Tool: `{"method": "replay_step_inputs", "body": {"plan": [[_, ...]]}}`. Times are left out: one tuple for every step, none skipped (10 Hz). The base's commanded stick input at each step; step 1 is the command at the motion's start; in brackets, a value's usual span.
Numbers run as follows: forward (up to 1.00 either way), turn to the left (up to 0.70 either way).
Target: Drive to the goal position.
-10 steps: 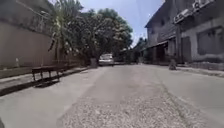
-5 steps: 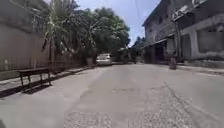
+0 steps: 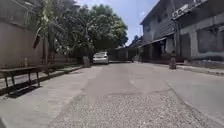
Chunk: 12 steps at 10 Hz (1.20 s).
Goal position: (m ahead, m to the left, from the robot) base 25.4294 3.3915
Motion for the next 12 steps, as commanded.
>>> {"method": "replay_step_inputs", "body": {"plan": [[0.39, -0.2], [0.39, 0.01], [0.65, 0.01], [0.89, 0.01], [0.98, 0.01], [1.0, 0.01], [1.0, 0.01], [1.0, 0.01], [1.0, 0.01], [1.0, 0.01], [1.0, 0.01], [1.0, 0.01]]}}
